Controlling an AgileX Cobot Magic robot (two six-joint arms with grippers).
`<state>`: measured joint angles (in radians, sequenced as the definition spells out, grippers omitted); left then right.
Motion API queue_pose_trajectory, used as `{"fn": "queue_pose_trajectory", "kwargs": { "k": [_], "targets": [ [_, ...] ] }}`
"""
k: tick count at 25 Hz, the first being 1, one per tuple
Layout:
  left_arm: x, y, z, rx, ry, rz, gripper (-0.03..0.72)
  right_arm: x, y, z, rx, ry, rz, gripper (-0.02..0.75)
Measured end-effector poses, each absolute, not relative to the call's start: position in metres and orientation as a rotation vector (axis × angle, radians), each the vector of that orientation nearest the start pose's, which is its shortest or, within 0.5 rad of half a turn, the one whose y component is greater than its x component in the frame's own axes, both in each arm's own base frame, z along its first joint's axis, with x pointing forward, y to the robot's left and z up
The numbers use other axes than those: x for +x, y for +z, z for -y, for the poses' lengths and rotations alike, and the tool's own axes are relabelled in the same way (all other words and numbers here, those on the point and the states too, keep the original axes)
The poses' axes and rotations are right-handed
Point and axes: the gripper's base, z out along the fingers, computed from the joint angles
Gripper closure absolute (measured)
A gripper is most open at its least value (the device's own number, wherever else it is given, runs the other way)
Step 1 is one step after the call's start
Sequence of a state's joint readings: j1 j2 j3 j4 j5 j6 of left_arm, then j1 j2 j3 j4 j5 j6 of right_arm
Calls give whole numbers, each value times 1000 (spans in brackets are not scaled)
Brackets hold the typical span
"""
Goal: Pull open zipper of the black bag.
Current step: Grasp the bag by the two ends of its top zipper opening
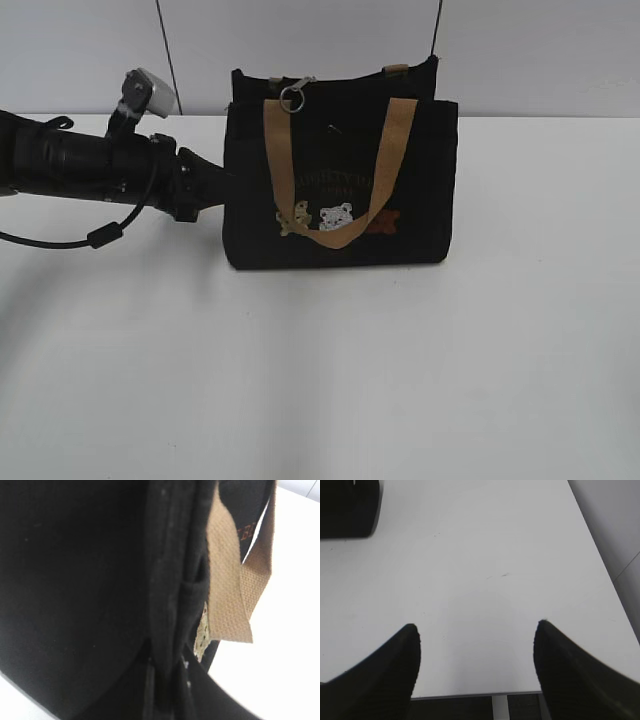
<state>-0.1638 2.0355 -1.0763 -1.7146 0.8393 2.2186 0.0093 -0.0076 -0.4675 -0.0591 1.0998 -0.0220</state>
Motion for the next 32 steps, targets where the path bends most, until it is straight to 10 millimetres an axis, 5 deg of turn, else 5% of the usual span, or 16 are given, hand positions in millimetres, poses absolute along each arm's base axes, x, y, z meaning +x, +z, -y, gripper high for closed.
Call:
{"fn": "queue_pose_trajectory", "kwargs": {
  "k": [15,21,32],
  "targets": [
    [370,140,129,1015,-782,-1862,652,3,276,-5,-102,22,-2072,203],
    [369,140,129,1017,-782,-1862,652,55,292,-28,-316,253,-2075,203],
    [370,140,129,1018,-783,-1861,653,149,269,-57,-567,620,-2095,203]
  ]
}}
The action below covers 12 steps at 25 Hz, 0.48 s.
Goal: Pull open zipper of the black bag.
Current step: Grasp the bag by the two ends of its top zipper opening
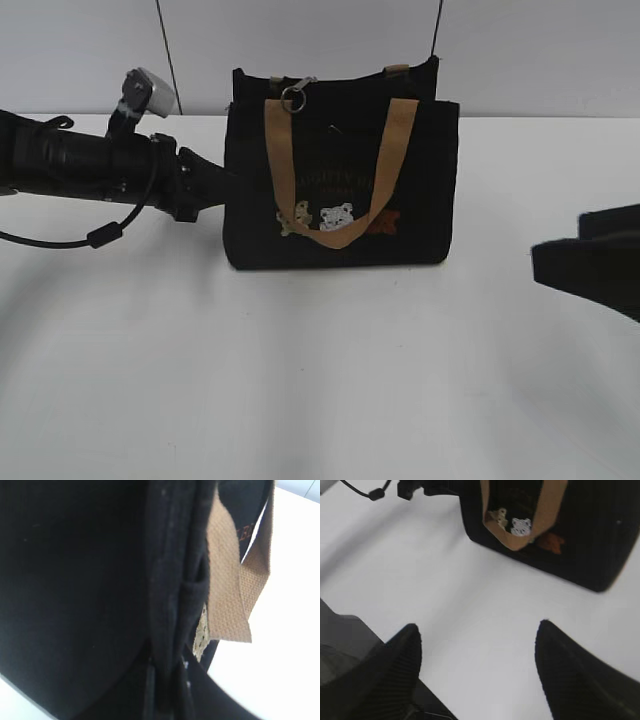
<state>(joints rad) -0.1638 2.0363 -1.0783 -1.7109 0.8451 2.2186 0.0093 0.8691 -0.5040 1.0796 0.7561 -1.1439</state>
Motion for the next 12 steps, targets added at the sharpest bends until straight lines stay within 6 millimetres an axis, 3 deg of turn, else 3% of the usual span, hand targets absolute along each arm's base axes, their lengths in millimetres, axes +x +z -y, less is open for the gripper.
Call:
{"fn": "queue_pose_trajectory", "kwargs": {
  "k": [7,12],
  "targets": [
    [370,140,130,1018,-784,-1860,655,203,251,-64,-568,724,-1999,203],
    [369,140,130,1018,-784,-1859,655,250,253,-70,-632,766,-1960,225]
  ]
}}
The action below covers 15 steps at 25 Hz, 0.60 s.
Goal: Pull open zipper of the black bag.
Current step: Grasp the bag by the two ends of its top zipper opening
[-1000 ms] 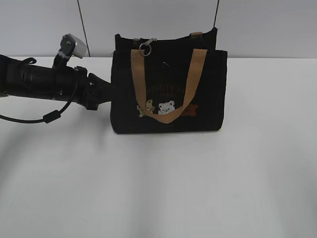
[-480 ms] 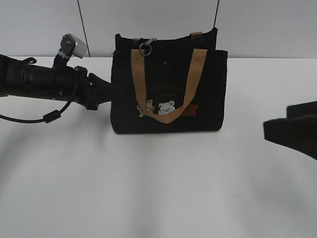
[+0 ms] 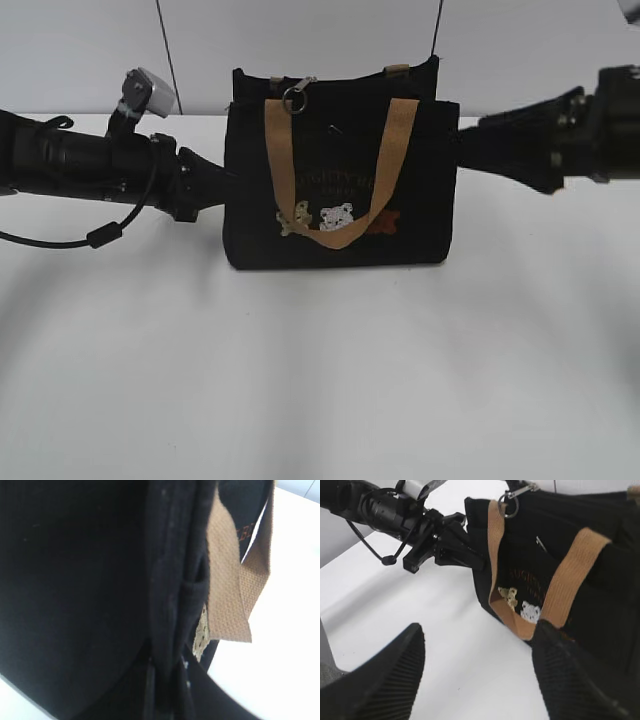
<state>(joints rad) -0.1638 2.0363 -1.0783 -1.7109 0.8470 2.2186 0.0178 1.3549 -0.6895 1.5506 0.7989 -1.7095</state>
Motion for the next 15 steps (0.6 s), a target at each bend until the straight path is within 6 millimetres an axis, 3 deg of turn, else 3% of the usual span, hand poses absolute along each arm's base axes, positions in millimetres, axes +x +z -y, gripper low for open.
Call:
{"fn": "queue_pose_trajectory", "kwargs": {
  "k": [3,7,15],
  "targets": [
    [369,140,130,1018,-784,-1859,655,280,257,-84,-695,785,-1929,248],
    [369,140,130,1018,-784,-1859,655,312,256,-119,-815,836,-1882,262],
    [369,141,130,1018,-785,-1859,655,356,236,-177,-965,792,-1841,266]
  ]
}}
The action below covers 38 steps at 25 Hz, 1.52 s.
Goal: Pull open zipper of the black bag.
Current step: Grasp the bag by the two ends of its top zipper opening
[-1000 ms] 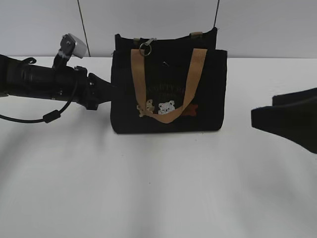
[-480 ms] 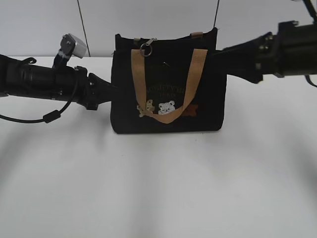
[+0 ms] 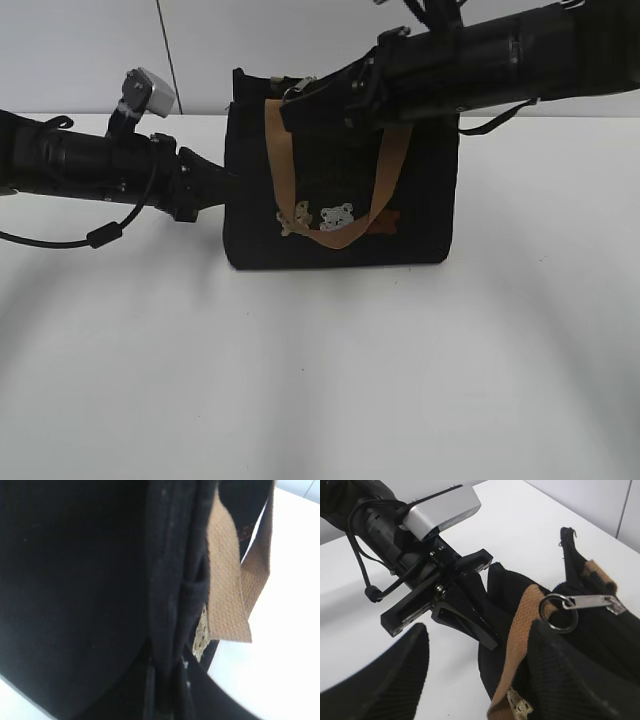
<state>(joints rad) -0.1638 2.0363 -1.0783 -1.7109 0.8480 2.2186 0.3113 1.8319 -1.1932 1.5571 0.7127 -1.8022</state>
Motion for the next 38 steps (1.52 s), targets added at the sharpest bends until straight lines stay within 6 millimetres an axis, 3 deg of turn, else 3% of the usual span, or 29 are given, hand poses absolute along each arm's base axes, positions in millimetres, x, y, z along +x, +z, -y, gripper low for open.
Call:
{"fn": "queue_pose_trajectory", "kwargs": {
  "k": [4,9,16,38],
  "targets": [
    [369,141,130,1019,-786,-1858,655,368,224,-191,-987,764,-1851,266],
    [369,141,130,1019,-786,-1858,655,380,209,-187,-935,672,-1918,266],
    [369,141,130,1018,-785,-1859,655,384,198,-188,-900,677,-1953,266],
    [370,141,130,1020,-782,-1859,655,387,194,-193,-781,810,-1955,266]
  ]
}}
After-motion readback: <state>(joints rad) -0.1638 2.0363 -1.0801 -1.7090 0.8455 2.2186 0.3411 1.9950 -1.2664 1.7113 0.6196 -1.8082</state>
